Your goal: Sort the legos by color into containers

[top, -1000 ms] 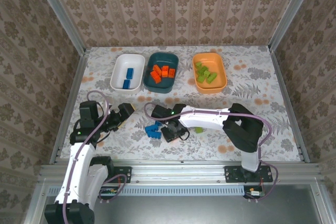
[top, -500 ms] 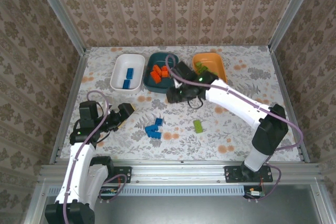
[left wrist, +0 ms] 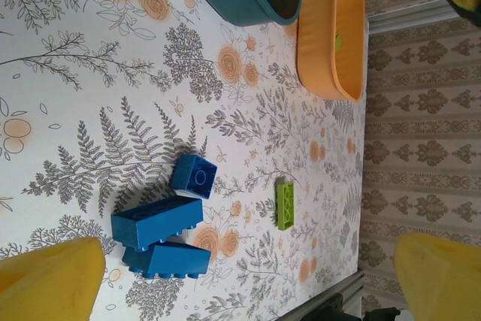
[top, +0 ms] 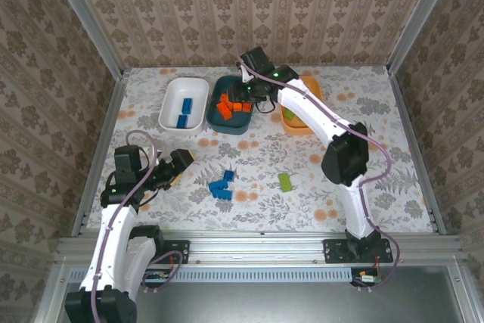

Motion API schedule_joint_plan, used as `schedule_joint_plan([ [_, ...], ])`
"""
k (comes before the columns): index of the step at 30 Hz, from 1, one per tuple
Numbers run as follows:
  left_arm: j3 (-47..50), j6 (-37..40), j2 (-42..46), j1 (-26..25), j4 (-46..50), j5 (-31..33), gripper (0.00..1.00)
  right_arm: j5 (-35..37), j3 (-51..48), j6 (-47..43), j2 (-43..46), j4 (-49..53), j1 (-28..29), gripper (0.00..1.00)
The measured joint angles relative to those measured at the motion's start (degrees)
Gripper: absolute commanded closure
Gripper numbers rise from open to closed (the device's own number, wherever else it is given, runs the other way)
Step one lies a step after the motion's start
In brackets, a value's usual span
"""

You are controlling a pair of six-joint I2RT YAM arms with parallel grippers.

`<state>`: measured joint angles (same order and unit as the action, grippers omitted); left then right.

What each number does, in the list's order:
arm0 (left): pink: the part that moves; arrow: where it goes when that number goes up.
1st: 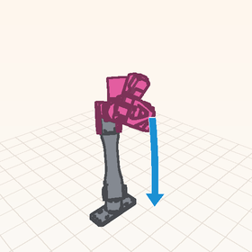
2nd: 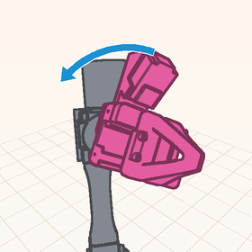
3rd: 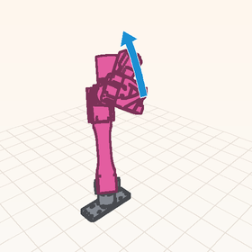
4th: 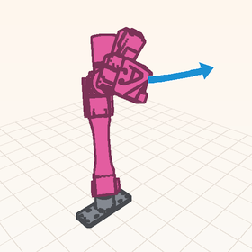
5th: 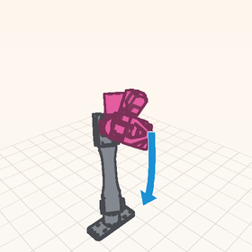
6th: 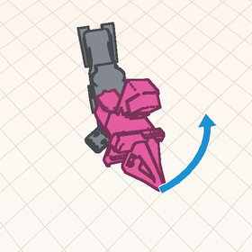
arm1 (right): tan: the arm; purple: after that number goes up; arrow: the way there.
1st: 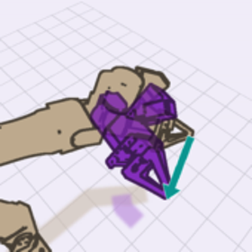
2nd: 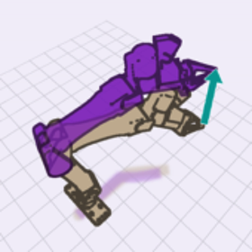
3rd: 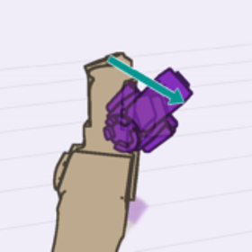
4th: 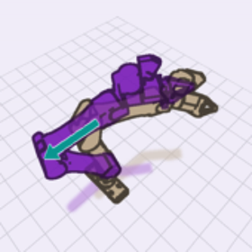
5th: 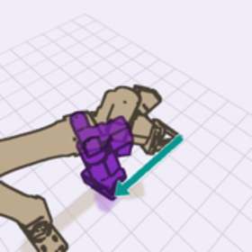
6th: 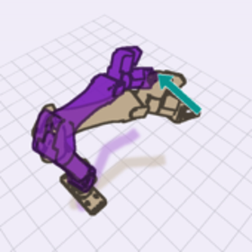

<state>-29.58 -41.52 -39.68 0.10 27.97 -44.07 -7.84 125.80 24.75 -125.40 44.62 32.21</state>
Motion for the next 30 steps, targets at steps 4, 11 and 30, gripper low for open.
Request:
schedule_joint_plan([
  [4,0.0,0.4,-0.5,0.0,0.0,-0.3,0.00,-0.3,7.9,0.0,-8.6,0.9,-1.1,0.58],
  [11,0.0,1.0,-2.5,0.3,0.0,-0.9,0.00,-0.3,18.4,0.0,-17.9,0.7,-2.2,0.58],
  [30,0.0,1.7,-4.6,0.8,-0.2,-1.9,0.00,0.1,21.7,0.8,-21.9,-2.4,-4.3,0.28],
])
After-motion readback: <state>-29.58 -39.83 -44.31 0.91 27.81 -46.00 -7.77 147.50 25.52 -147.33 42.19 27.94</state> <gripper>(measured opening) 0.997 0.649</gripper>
